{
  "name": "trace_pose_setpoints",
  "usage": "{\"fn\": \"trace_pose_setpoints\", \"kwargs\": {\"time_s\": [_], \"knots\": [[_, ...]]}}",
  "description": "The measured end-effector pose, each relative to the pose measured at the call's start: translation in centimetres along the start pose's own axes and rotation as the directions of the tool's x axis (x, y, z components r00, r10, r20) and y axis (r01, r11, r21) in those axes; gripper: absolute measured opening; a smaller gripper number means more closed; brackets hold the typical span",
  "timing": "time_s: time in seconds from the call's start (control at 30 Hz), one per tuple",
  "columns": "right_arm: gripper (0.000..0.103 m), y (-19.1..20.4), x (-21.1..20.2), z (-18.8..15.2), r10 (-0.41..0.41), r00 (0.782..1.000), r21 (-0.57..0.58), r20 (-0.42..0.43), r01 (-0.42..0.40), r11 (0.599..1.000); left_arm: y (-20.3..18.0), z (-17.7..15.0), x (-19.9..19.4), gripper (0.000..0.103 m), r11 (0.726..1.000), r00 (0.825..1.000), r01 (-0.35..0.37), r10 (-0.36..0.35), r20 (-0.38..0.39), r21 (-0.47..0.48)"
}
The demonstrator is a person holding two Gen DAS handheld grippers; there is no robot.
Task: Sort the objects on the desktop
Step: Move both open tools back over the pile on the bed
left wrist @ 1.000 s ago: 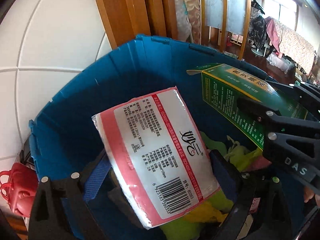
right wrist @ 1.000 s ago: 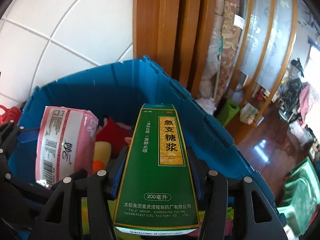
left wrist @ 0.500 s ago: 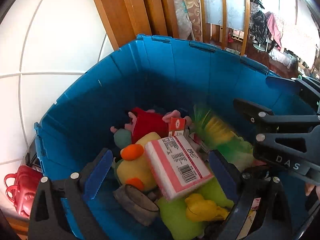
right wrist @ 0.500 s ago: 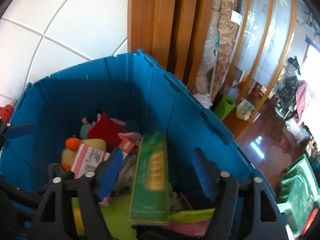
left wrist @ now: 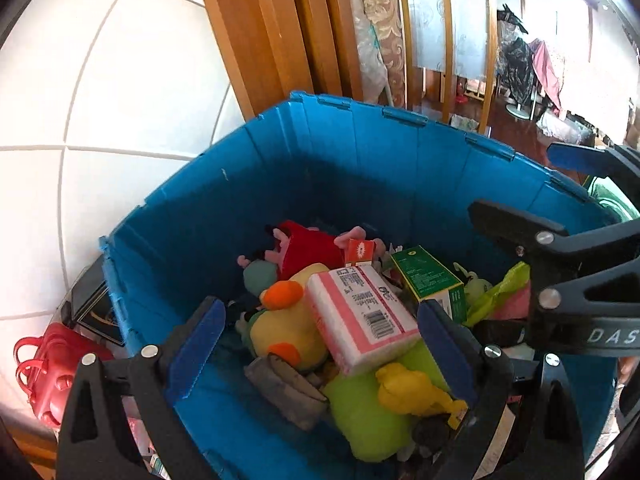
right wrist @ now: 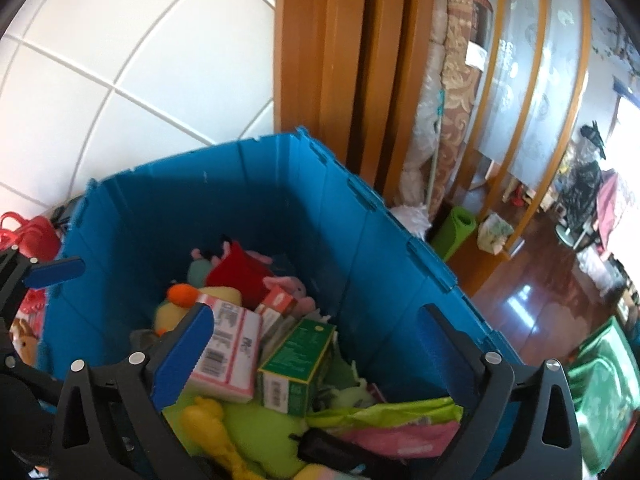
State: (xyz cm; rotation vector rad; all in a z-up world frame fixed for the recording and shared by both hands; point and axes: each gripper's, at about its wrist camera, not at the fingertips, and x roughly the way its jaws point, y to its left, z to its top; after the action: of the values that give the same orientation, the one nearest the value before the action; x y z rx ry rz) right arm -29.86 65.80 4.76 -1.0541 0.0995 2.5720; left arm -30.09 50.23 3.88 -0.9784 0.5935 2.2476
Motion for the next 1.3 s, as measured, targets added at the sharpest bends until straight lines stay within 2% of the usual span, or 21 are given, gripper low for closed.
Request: {"fn": "trace_pose_setpoints", "kwargs": {"time_s": [0.43,0.67,0.8,0.97,1.1,1.2,1.3], "knots": [[0.103,5.8,-9.4,-1.9,0.035,0.995,-0.072,0.094,-0.028,0.997,4.1,-5.9,-8.0,0.098,0.992,0.989,-0.008,0.026,0.144,-0.124],[0.103,11.3,-14.1,-3.9,0.103,0.981,-0.134,0.163,-0.081,0.988,8.1,-12.1,-11.6,0.098,0.971,0.972,-0.091,0.135,0.193,-0.221],[0.103,15.3,-15.8,-5.6,0.173,0.965,-0.181,0.199,-0.138,0.974,11.2,-16.5,-12.4,0.098,0.956,0.972,-0.090,0.146,0.185,-0.281],[0.103,20.0,-15.4,-7.8,0.271,0.942,-0.224,0.199,-0.226,0.948,16.3,-23.1,-12.6,0.098,0.916,0.967,-0.158,0.219,0.131,-0.369],[0.103,23.9,-13.8,-10.0,0.324,0.926,-0.256,0.193,-0.271,0.928,20.3,-28.3,-11.4,0.098,0.861,0.956,-0.248,0.292,0.034,-0.444],[0.103,26.5,-12.1,-11.4,0.359,0.917,-0.270,0.177,-0.305,0.913,22.7,-31.8,-10.0,0.098,0.814,0.940,-0.316,0.339,-0.045,-0.488],[0.103,28.5,-9.9,-12.7,0.388,0.908,-0.270,0.159,-0.337,0.902,24.4,-34.9,-8.5,0.098,0.778,0.936,-0.336,0.341,-0.092,-0.531]]}}
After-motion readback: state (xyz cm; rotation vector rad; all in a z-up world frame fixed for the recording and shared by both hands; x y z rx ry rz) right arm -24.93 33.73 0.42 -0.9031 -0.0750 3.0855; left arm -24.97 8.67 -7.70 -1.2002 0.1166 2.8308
